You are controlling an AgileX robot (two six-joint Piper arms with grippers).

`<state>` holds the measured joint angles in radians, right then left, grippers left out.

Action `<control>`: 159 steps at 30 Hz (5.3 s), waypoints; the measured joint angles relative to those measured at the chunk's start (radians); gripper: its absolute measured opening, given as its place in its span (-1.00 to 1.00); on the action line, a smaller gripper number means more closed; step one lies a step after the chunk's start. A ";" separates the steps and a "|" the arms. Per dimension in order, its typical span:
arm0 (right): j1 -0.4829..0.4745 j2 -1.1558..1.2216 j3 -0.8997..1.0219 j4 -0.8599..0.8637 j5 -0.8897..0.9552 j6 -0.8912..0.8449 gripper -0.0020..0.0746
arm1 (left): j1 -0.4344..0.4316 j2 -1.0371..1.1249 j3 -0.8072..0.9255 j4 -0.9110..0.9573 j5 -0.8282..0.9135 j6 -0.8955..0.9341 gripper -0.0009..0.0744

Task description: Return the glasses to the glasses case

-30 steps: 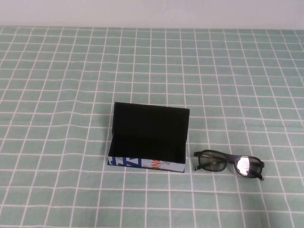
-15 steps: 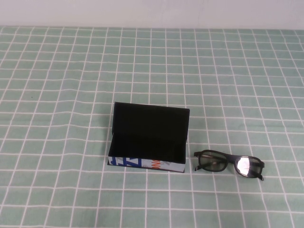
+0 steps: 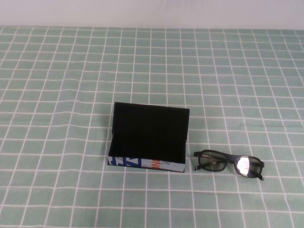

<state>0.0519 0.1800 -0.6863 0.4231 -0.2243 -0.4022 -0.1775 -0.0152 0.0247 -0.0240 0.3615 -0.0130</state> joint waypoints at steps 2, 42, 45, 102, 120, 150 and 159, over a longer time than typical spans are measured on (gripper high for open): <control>0.000 0.071 -0.069 0.007 0.043 -0.073 -0.98 | 0.000 0.000 0.000 0.000 0.000 0.000 -0.99; 0.000 0.643 -0.613 1.019 0.402 -0.991 -0.98 | 0.000 0.000 0.000 0.000 0.000 0.000 -0.99; 0.000 0.675 -0.762 0.748 0.821 -0.766 -0.98 | 0.000 0.000 0.000 0.000 0.000 0.000 -0.99; 0.352 1.296 -0.218 -0.330 0.808 -0.508 0.02 | 0.000 0.000 0.000 0.000 0.000 0.000 -0.99; 0.388 1.493 -0.218 -0.449 0.734 -0.508 -0.05 | 0.000 0.000 0.000 0.000 0.000 0.000 -0.99; 0.388 1.441 -0.222 -0.485 0.751 -0.502 -0.98 | 0.000 0.000 0.000 0.000 0.000 0.000 -0.99; 0.388 1.396 -0.245 -0.486 0.752 -0.500 -0.98 | 0.000 0.000 0.000 0.000 0.000 0.000 -0.99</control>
<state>0.4403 1.5760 -0.9314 -0.0633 0.5273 -0.9020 -0.1775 -0.0152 0.0247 -0.0240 0.3615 -0.0130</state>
